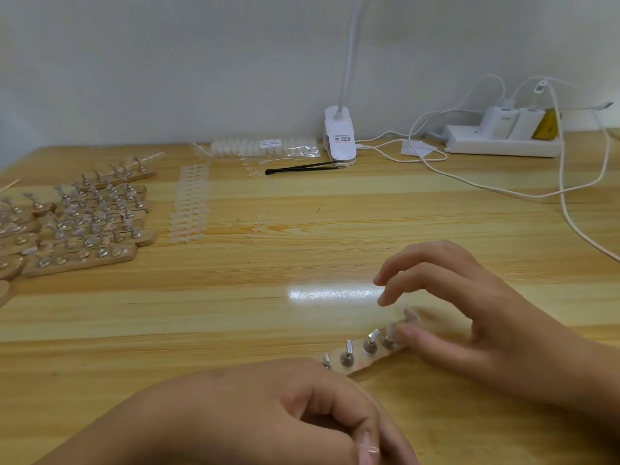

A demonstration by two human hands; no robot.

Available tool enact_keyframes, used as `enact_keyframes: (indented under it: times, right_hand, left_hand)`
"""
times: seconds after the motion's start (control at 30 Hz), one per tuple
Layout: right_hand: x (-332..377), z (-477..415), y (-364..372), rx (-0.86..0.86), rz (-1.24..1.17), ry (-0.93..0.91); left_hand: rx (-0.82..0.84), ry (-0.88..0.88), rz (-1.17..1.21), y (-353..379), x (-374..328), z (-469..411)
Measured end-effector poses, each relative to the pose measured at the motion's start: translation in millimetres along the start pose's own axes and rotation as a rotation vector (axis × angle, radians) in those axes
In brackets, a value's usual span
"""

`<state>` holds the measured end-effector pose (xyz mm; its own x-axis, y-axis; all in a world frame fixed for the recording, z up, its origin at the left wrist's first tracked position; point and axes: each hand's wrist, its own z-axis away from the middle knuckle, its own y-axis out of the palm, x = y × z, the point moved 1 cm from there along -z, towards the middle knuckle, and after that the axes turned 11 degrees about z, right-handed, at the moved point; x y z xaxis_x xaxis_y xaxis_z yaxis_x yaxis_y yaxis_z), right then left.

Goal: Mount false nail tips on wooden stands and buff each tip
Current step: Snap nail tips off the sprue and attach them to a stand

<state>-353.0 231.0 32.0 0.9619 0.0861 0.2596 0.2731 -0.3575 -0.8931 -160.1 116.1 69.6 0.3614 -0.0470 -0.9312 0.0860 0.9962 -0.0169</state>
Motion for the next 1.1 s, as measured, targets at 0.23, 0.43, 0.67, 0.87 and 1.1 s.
enact_keyframes:
  times: [0.23, 0.43, 0.67, 0.87, 1.1]
  right_hand:
    - [7, -1, 2, -0.027, 0.107, 0.008]
    - [6, 1, 2, 0.015, 0.035, 0.030]
    - [4, -1, 2, 0.009, 0.061, 0.003]
    - [12, -3, -10, -0.103, -0.111, 0.069]
    - [21, -4, -15, -0.115, -0.285, 0.127]
  left_hand:
    - [0.015, 0.165, -0.132, -5, 24, -12]
    - [0.144, 0.175, -0.149, -16, 30, -18]
    - [0.148, 0.132, -0.085, -30, 31, -19]
    - [-0.115, 0.246, 0.137, -21, 28, -18]
    - [-0.493, 0.475, 0.168, -9, 36, -18]
